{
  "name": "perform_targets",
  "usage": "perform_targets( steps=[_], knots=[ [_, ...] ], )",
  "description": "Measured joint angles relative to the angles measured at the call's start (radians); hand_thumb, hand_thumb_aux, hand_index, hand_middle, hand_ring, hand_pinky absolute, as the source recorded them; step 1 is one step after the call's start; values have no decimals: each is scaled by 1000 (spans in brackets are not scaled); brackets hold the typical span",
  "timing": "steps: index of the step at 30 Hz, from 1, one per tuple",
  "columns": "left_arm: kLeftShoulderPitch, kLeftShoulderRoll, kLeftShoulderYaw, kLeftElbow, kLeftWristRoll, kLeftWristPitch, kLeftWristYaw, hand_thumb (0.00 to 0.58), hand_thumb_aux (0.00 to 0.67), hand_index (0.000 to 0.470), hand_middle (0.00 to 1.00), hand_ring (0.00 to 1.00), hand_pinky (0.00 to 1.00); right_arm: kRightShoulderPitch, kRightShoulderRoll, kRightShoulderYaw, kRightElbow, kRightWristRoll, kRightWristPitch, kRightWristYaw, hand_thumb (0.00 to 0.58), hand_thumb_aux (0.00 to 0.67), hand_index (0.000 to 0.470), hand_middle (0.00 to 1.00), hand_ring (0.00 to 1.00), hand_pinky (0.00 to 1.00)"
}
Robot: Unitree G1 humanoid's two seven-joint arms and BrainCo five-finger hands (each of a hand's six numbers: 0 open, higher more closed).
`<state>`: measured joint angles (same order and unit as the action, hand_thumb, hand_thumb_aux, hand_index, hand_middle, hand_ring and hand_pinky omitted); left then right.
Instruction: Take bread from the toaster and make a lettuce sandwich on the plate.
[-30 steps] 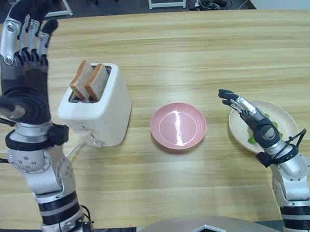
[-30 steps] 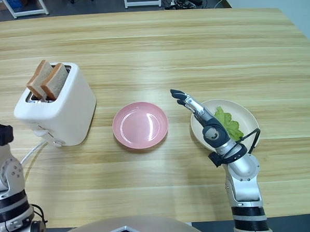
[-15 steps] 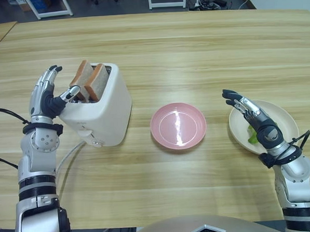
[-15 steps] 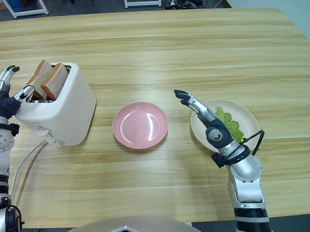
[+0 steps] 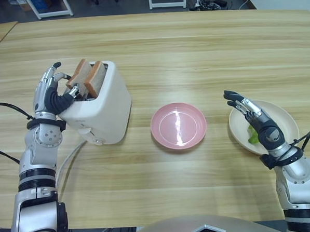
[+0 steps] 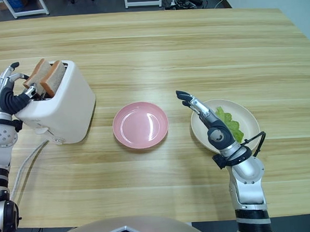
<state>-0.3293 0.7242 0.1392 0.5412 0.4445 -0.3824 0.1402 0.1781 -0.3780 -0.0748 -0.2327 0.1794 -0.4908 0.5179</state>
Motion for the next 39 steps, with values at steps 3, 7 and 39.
perform_targets(
  steps=[3,7,39],
  knots=[
    [3,0,-5,-8,-18,-1,-7,580,670,470,0,0,0,0,0,0,0,0,0,0,0,0,0,0,0,0],
    [10,-2,-4,-23,-58,-3,-28,580,670,470,0,0,0,0,0,0,1,1,0,0,0,0,0,0,0,0],
    [-12,-39,203,-332,-365,17,-114,580,670,470,1000,1000,1000,0,0,0,18,9,0,0,0,0,0,0,0,0]
  ],
)
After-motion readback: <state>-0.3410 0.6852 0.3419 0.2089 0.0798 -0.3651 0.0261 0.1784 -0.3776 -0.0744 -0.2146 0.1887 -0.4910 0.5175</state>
